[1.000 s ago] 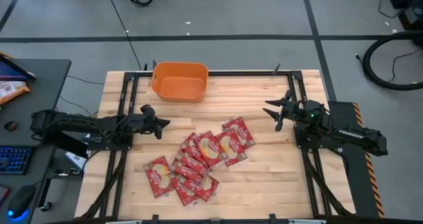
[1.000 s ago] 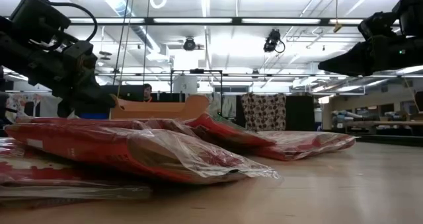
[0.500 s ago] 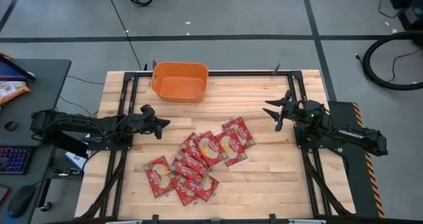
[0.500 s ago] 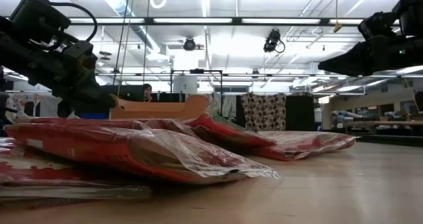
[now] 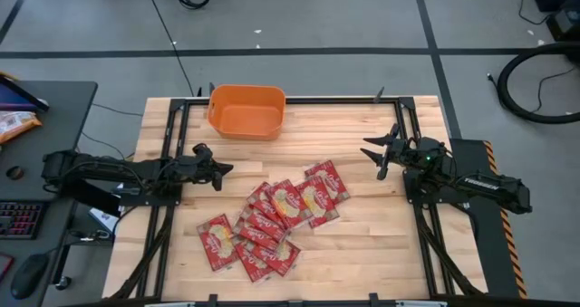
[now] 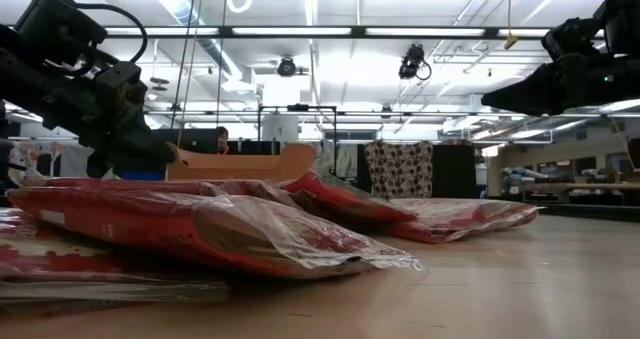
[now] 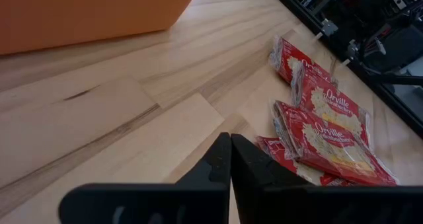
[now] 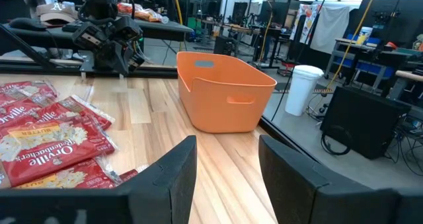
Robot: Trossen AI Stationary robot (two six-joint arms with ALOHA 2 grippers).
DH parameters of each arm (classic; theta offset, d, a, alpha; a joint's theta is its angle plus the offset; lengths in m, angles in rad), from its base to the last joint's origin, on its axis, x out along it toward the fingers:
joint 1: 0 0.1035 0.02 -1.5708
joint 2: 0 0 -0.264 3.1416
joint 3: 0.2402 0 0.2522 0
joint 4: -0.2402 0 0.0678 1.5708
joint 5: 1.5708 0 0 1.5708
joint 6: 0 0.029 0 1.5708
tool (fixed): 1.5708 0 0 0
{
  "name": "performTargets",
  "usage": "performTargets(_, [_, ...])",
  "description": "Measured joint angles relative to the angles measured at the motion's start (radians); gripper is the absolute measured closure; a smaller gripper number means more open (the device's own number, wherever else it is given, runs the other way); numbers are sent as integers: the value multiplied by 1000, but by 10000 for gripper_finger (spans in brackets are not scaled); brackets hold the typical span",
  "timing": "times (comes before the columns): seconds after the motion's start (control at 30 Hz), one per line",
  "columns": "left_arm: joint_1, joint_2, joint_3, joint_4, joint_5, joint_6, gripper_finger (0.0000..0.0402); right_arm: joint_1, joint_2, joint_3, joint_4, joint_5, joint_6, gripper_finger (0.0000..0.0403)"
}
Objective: Sort popcorn bags into baskets
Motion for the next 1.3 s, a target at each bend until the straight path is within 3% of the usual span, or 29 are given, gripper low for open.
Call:
performTargets(0.3, [0,0,0,3,0,-27,395,0,0,0,0,0,0,235])
performTargets(0.5, [0,0,0,73,10,-391,395,0,0,0,0,0,0,235])
performTargets(0.6, [0,0,0,116,50,-474,395,0,0,0,0,0,0,235])
performTargets(0.73, [0,0,0,211,154,-426,395,0,0,0,0,0,0,235])
performTargets(0.93, [0,0,0,538,352,-209,395,0,0,0,0,0,0,235])
performTargets(1.03, [0,0,2,663,380,-154,395,0,0,0,0,0,0,235])
performTargets(1.13, [0,2,44,623,354,-101,392,0,0,0,0,0,0,235])
performTargets(1.3, [-25,11,229,328,312,47,360,0,0,0,0,0,0,235])
